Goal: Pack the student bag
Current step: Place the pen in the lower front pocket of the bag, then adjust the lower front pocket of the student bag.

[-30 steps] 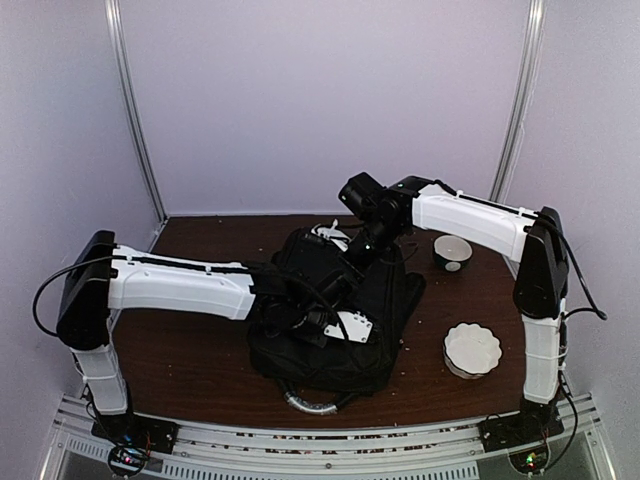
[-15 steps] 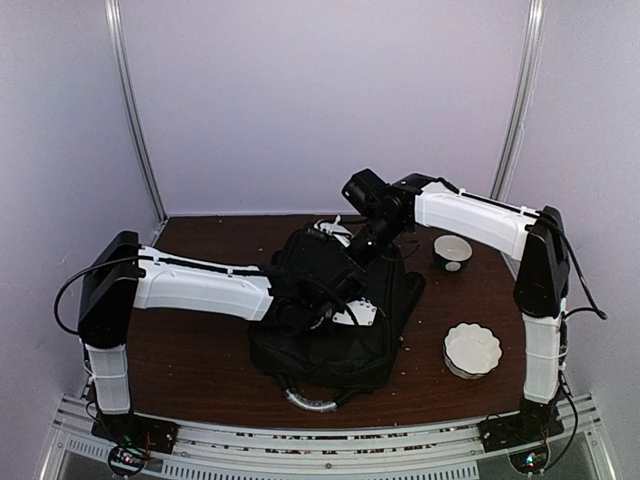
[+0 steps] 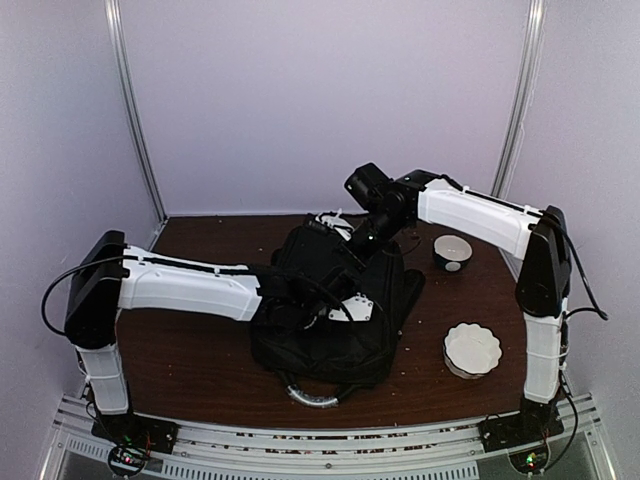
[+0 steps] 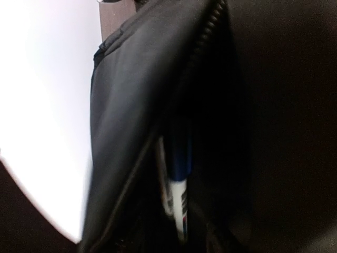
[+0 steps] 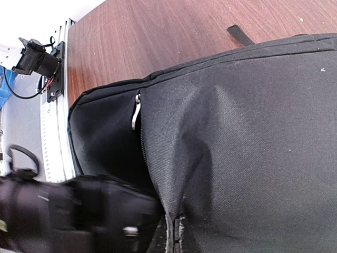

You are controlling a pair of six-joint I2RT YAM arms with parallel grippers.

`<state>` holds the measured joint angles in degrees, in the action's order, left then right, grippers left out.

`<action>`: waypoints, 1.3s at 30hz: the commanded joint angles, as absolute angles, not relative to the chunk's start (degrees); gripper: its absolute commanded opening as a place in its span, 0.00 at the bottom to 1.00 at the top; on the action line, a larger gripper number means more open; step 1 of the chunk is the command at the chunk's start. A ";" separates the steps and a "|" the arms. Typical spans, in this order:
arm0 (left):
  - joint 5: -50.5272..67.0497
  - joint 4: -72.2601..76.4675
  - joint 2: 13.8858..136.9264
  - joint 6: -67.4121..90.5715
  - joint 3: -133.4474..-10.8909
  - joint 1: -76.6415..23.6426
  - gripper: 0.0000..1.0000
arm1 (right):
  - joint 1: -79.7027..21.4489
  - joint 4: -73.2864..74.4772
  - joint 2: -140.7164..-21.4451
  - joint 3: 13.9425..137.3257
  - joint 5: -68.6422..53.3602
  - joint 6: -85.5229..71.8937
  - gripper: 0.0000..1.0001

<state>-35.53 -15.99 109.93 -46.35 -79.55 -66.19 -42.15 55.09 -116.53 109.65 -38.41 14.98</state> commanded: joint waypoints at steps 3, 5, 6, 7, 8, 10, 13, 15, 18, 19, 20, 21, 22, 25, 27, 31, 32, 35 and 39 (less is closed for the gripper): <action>-34.25 -13.69 97.96 -43.03 -78.72 -67.93 0.43 | -44.25 57.09 -115.61 110.13 -43.15 14.94 0.00; -32.71 -16.60 95.68 -41.18 -78.35 -68.67 0.44 | -44.22 57.07 -115.71 110.13 -43.09 15.02 0.00; -32.18 -17.76 94.54 -40.27 -77.90 -69.10 0.44 | -44.22 57.12 -115.82 110.04 -42.98 15.07 0.00; -31.97 -18.60 93.38 -39.26 -77.35 -69.55 0.44 | -44.27 57.05 -115.84 110.05 -42.87 15.11 0.00; -31.99 -19.38 92.25 -38.23 -76.56 -70.07 0.44 | -44.23 57.13 -115.91 110.00 -42.70 15.29 0.00; -32.08 -20.21 89.81 -35.74 -74.57 -70.98 0.44 | -44.24 57.20 -116.05 109.82 -42.32 15.44 0.00; -34.95 -20.61 85.44 -30.56 -71.04 -71.37 0.40 | -44.28 57.14 -116.56 109.11 -41.64 16.10 0.00; -36.41 -20.43 82.52 -26.90 -68.42 -71.16 0.40 | -44.23 56.96 -116.99 108.42 -40.62 16.78 0.00; -35.76 -19.90 77.75 -18.53 -64.93 -69.90 0.40 | -44.34 56.75 -117.94 107.50 -39.82 17.26 0.00; -34.93 -19.36 76.08 -16.07 -63.63 -69.22 0.40 | -44.49 56.72 -118.18 107.16 -39.82 17.43 0.00; -34.37 -18.24 74.19 -13.32 -61.92 -68.46 0.40 | -44.58 56.65 -118.47 106.81 -39.64 17.59 0.00; -33.27 -16.89 72.27 -10.38 -60.12 -67.31 0.42 | -44.71 56.49 -118.62 106.35 -39.38 17.70 0.00; -31.55 -15.89 70.63 -7.21 -58.60 -65.93 0.43 | -44.81 56.26 -118.77 105.85 -39.11 17.81 0.00; -24.61 -14.11 66.80 4.15 -54.46 -59.29 0.47 | -45.09 55.72 -118.91 104.43 -37.87 18.09 0.00; -19.05 -13.49 65.82 10.73 -52.76 -54.31 0.50 | -45.29 55.52 -119.08 103.71 -36.98 18.11 0.00; -6.66 -13.20 68.31 22.46 -51.42 -45.04 0.52 | -45.72 54.85 -119.27 102.74 -34.00 18.18 0.02; -2.77 -11.51 69.55 25.33 -50.74 -42.43 0.52 | -45.97 54.73 -119.27 102.46 -33.02 18.30 0.04; 8.59 -6.11 73.83 32.66 -48.24 -39.30 0.50 | -46.87 54.73 -119.19 101.85 -30.71 18.96 0.14; 20.61 5.15 80.06 42.71 -43.34 -38.33 0.50 | -49.36 53.92 -116.02 100.17 -27.80 19.97 0.32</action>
<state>6.24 -7.27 76.99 30.70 -46.70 -38.70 -47.16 53.21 -117.89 102.72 -32.03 18.76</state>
